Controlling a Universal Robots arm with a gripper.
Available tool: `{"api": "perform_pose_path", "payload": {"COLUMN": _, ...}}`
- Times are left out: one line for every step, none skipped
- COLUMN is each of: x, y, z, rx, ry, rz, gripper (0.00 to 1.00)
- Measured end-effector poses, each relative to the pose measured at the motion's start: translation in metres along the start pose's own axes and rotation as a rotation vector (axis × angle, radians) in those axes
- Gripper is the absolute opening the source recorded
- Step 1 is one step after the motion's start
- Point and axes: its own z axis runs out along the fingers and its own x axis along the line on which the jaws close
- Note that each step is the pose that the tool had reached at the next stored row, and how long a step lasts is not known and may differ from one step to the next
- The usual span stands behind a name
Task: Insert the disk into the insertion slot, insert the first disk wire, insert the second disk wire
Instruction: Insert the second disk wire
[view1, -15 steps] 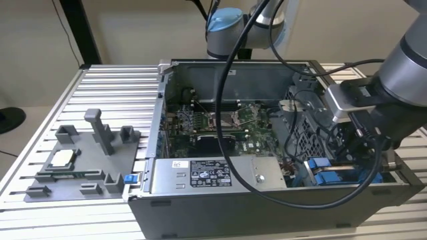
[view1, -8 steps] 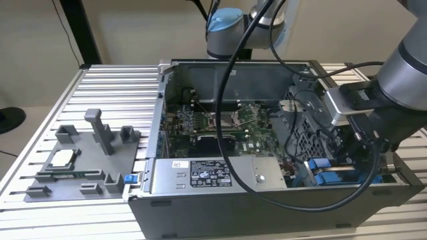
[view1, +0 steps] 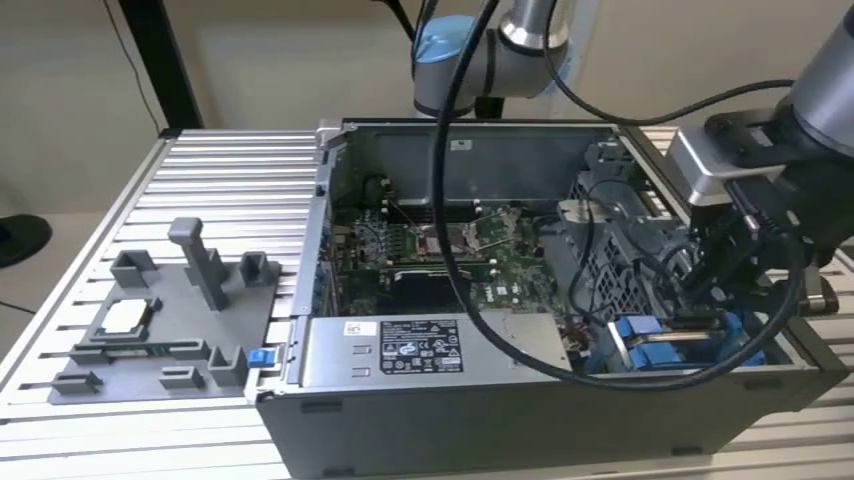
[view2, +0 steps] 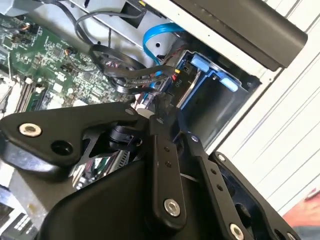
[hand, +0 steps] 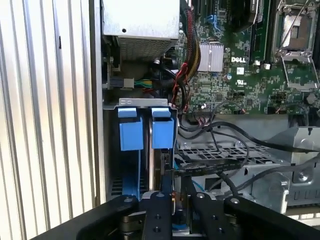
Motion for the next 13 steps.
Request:
{"api": "perform_pose_path", "payload": {"x": -0.0008, "y": -0.0004, "z": -0.0044, "rx": 0.0, "ry": -0.0001, "rz": 0.0, "gripper": 1.0}}
{"api": "perform_pose_path", "payload": {"x": -0.0016, "y": -0.0008, "z": -0.009, "rx": 0.0, "ry": 0.0001, "rz": 0.0, "gripper": 1.0}}
{"api": "perform_pose_path", "payload": {"x": -0.0024, "y": -0.0012, "z": -0.0134, "rx": 0.0, "ry": 0.0, "rz": 0.0, "gripper": 1.0}}
{"api": "perform_pose_path", "payload": {"x": -0.0032, "y": -0.0017, "z": -0.0176, "rx": 0.0, "ry": 0.0, "rz": 0.0, "gripper": 1.0}}
{"api": "perform_pose_path", "payload": {"x": -0.004, "y": -0.0021, "z": -0.0222, "rx": 0.0, "ry": 0.0001, "rz": 0.0, "gripper": 1.0}}
{"api": "perform_pose_path", "payload": {"x": -0.0044, "y": -0.0023, "z": -0.0242, "rx": -0.0001, "ry": 0.0, "rz": 0.0, "gripper": 1.0}}
{"api": "perform_pose_path", "payload": {"x": -0.0044, "y": -0.0023, "z": -0.0244, "rx": -0.0001, "ry": 0.0002, "rz": 0.0, "gripper": 1.0}}
{"api": "perform_pose_path", "payload": {"x": -0.0044, "y": -0.0023, "z": -0.0244, "rx": -0.0003, "ry": 0.0004, "rz": 0.0, "gripper": 1.0}}
{"api": "perform_pose_path", "payload": {"x": -0.0044, "y": -0.0023, "z": -0.0244, "rx": -0.0006, "ry": 0.0004, "rz": 0.0, "gripper": 1.0}}
{"api": "perform_pose_path", "payload": {"x": -0.0044, "y": -0.0022, "z": -0.0245, "rx": -0.0013, "ry": 0.0005, "rz": 0.0, "gripper": 1.0}}
{"api": "perform_pose_path", "payload": {"x": -0.0044, "y": -0.0023, "z": -0.0245, "rx": -0.0018, "ry": 0.0006, "rz": 0.0, "gripper": 1.0}}
{"api": "perform_pose_path", "payload": {"x": -0.0044, "y": -0.0023, "z": -0.0245, "rx": -0.002, "ry": 0.0006, "rz": 0.0, "gripper": 1.0}}
{"api": "perform_pose_path", "payload": {"x": -0.0044, "y": -0.0023, "z": -0.0245, "rx": -0.0023, "ry": 0.0006, "rz": 0.0, "gripper": 1.0}}
